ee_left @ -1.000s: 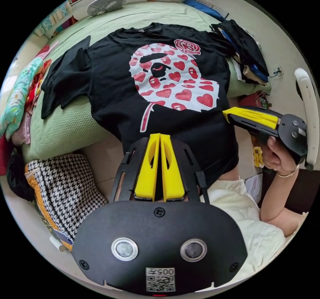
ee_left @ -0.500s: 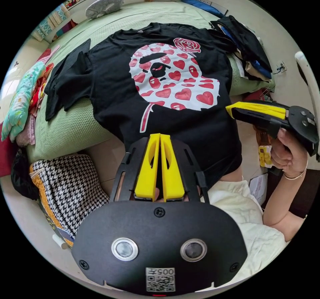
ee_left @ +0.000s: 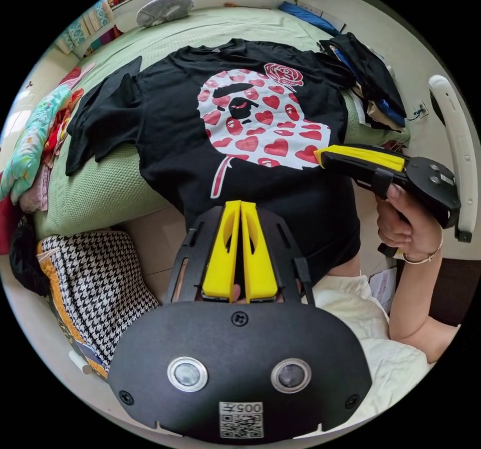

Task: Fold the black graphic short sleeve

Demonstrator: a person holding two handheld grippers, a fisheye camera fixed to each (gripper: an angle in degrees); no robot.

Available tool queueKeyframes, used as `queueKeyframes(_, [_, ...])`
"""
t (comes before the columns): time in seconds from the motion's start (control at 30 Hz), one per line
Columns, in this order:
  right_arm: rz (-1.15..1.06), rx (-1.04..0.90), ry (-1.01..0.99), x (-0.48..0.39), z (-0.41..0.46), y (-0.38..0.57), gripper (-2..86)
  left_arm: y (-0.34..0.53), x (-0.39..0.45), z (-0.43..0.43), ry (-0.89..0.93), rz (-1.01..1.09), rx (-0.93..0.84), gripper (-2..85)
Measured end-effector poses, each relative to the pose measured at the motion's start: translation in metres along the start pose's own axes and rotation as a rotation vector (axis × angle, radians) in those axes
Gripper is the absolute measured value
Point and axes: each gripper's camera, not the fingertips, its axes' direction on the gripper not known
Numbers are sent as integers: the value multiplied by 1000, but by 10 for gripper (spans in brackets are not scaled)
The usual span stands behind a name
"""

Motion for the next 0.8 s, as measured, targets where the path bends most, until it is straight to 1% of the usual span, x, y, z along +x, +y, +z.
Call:
queueKeyframes(0.2, [9,-2,14,3,-5,8,-13,5,-9,2,13,9,16,-4])
queueKeyframes(0.33, [52,-25,-37,13,-10,11,-13,9,-19,3,45,-9,27,-5])
queueKeyframes(0.47, [47,-1,-51,19,-14,17,-13,9,-23,4,40,-3,19,-5])
queueKeyframes(0.57, [37,63,-96,23,-27,30,-12,11,-28,3,53,-28,21,-5])
queueKeyframes(0.63, [47,190,-177,31,-45,52,-11,13,-37,-2,96,-59,20,-5])
queueKeyframes(0.67, [50,200,-188,33,-48,55,-11,13,-39,-5,111,-58,26,-5])
queueKeyframes(0.73, [100,152,-155,41,-48,60,-11,14,-48,-15,138,-65,109,-4])
queueKeyframes(0.8, [124,121,-120,46,-44,58,-11,10,-55,-16,119,-96,121,-3])
